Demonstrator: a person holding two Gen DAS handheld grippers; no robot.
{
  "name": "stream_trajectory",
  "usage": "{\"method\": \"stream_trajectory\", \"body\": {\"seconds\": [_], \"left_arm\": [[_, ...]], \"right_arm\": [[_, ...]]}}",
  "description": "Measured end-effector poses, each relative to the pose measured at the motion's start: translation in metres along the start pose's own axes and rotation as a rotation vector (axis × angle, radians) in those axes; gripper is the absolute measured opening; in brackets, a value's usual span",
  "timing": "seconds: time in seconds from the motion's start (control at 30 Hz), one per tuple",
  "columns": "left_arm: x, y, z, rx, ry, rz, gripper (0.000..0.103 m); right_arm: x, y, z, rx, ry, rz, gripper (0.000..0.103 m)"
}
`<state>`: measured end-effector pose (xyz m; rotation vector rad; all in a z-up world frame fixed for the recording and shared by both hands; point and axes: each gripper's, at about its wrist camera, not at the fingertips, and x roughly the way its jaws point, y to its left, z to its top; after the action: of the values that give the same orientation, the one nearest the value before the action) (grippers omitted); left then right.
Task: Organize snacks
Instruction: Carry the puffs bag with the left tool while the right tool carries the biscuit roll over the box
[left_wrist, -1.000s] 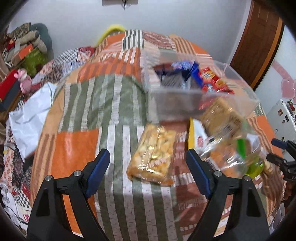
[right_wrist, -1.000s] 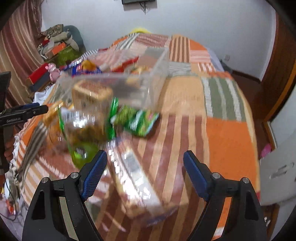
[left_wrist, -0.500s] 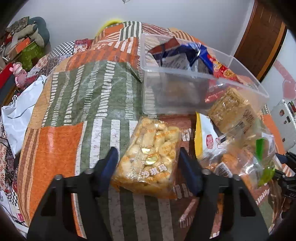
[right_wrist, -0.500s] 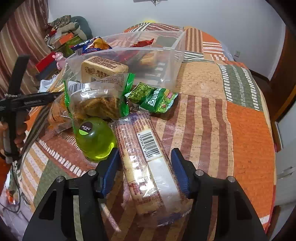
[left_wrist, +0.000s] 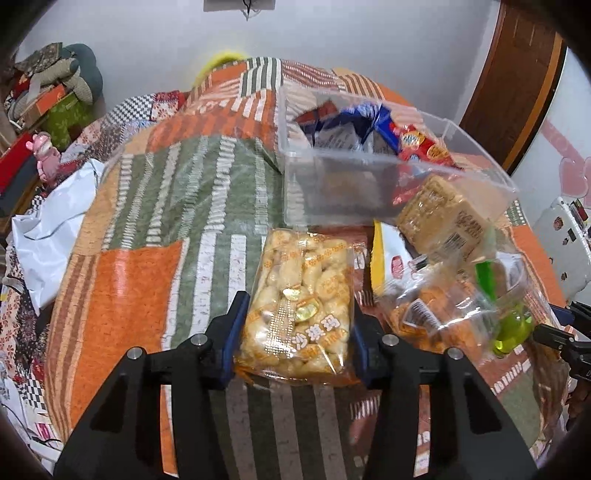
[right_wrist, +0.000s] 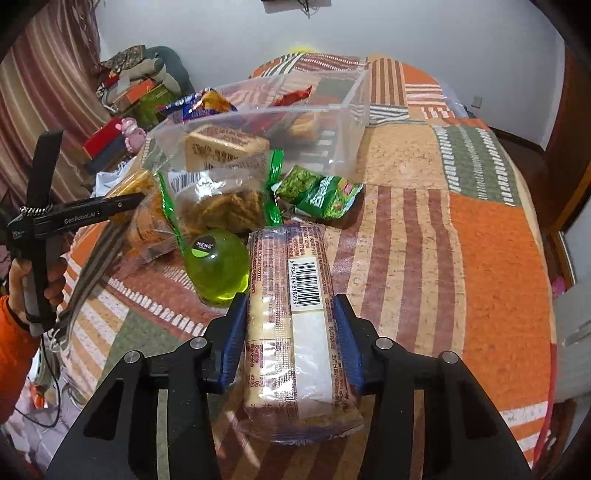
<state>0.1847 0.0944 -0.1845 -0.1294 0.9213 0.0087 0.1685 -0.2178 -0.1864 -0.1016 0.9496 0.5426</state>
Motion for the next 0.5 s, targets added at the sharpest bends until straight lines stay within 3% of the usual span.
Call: {"method": "stream_trajectory", "body": {"seconds": [0.5], "left_arm": [[-0.061,-0.016,0.046,0.004,-0.163,-0.034,0.049]], "right_arm": [[-0.033,-0.006,0.033,0.030,-0.166,-0.036,0.043]]}}
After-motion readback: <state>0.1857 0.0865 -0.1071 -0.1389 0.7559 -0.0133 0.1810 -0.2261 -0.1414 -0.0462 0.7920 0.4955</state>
